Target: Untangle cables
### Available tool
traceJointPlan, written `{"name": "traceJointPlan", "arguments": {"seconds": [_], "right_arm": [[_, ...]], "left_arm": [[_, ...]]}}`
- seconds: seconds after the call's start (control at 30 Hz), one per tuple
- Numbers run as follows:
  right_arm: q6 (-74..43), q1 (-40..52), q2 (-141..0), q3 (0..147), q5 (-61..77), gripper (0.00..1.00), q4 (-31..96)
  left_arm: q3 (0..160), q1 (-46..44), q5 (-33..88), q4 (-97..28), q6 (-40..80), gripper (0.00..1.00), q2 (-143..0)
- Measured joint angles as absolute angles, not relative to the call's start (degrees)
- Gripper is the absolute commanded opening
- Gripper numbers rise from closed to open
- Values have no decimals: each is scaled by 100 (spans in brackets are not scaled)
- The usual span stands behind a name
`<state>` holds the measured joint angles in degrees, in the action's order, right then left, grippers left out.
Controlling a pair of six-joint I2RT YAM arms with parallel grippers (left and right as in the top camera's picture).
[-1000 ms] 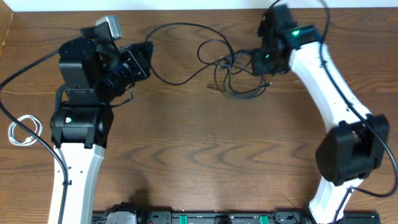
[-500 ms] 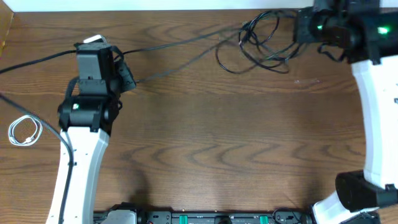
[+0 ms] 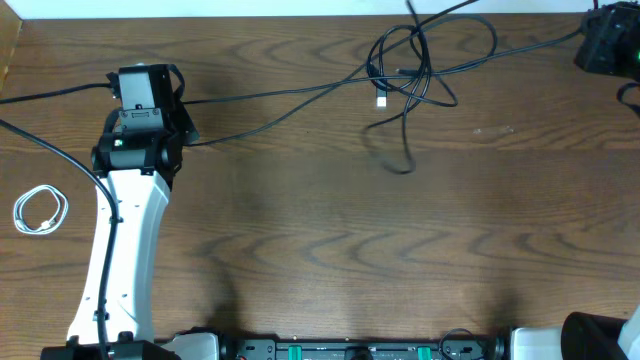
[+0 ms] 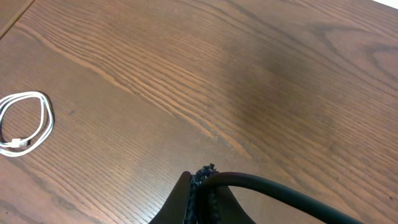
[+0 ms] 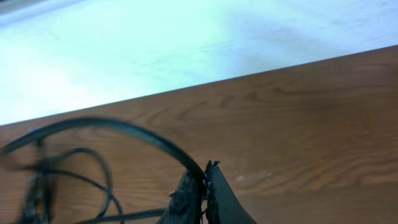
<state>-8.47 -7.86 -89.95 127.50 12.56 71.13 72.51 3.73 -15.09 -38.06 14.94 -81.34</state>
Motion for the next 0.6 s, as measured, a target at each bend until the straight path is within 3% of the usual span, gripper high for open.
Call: {"name": "traceJointPlan", "arguments": {"seconds": [0.4,0.6], "right_arm": [[-834,-2458,-8993,12853,1894,1,7140],[-705,-2596,-8993,12853,2434,1,7406]], "left_arm": [[7251,1334,-1660,-3743,1496,8,-8138],[7251,1369,-845,-3636,1295,8,-8138]]}}
